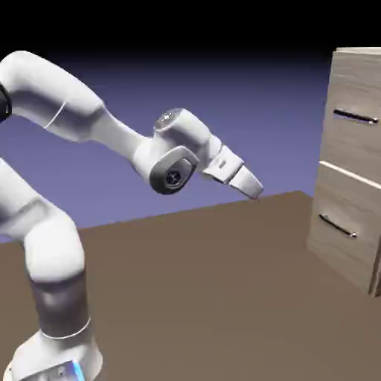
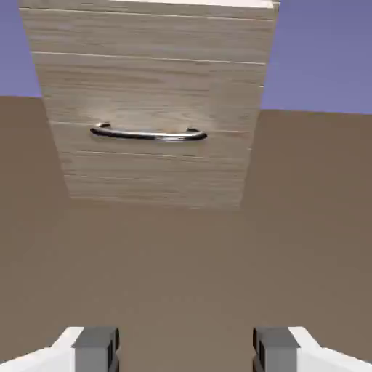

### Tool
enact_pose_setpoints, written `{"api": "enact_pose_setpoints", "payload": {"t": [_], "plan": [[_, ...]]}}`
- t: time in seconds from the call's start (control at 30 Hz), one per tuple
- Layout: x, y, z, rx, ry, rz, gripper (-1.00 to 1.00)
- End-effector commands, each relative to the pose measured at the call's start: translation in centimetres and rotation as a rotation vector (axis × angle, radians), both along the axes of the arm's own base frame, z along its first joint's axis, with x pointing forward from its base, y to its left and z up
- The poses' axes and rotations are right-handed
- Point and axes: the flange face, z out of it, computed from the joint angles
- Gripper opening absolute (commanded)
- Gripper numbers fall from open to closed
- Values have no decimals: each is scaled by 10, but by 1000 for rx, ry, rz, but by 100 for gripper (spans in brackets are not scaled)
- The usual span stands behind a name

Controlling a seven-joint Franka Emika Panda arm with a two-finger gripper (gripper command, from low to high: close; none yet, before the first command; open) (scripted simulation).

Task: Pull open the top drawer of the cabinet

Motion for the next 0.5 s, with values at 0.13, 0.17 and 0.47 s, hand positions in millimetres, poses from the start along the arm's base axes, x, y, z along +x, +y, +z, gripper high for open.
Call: {"api": "enact_pose_setpoints", "payload": {"t": [0.13,0.17,0.47], "plan": [[36,-45,-36,252,120,-235,0],[43,-54,-44,296,142,-285,0],[80,-134,-125,597,280,-761,0]]}}
